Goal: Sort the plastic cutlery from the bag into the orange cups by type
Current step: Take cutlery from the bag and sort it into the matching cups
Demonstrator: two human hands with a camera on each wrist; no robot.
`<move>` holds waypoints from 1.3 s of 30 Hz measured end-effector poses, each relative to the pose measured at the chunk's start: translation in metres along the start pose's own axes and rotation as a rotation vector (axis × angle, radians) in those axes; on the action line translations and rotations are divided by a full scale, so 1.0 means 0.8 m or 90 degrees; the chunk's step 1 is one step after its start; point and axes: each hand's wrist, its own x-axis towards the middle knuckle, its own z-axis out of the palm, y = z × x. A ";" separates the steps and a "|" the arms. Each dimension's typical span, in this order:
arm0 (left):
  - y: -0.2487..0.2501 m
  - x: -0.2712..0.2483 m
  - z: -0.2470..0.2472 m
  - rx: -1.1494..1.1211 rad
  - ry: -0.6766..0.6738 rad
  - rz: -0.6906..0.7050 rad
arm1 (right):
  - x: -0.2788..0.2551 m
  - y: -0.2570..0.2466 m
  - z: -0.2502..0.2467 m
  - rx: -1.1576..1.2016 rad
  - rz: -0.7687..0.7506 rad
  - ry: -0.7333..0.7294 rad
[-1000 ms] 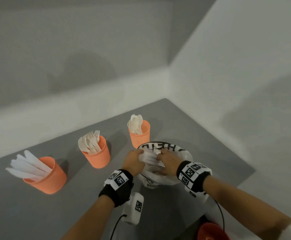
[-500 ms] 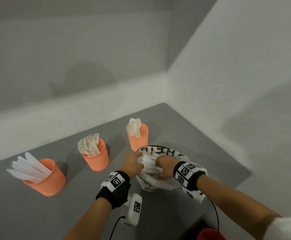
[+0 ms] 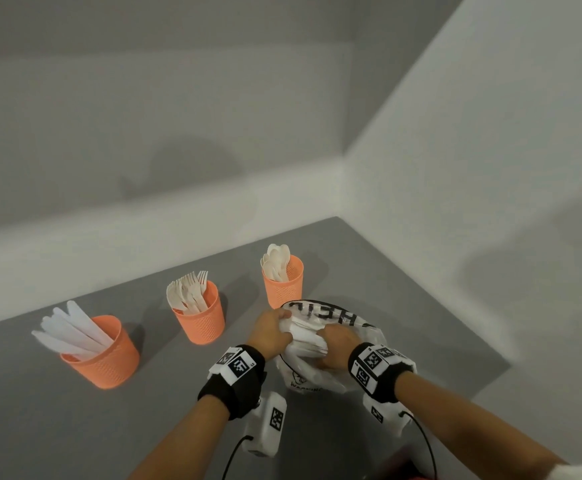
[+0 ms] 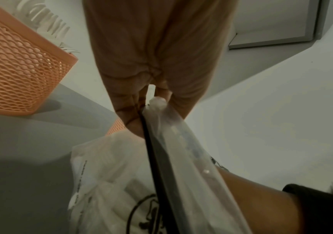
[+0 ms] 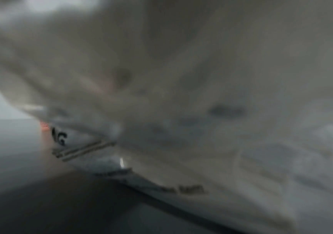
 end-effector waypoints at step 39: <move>-0.010 0.020 0.015 -0.188 -0.084 0.004 | -0.022 0.032 -0.043 0.376 -0.011 0.051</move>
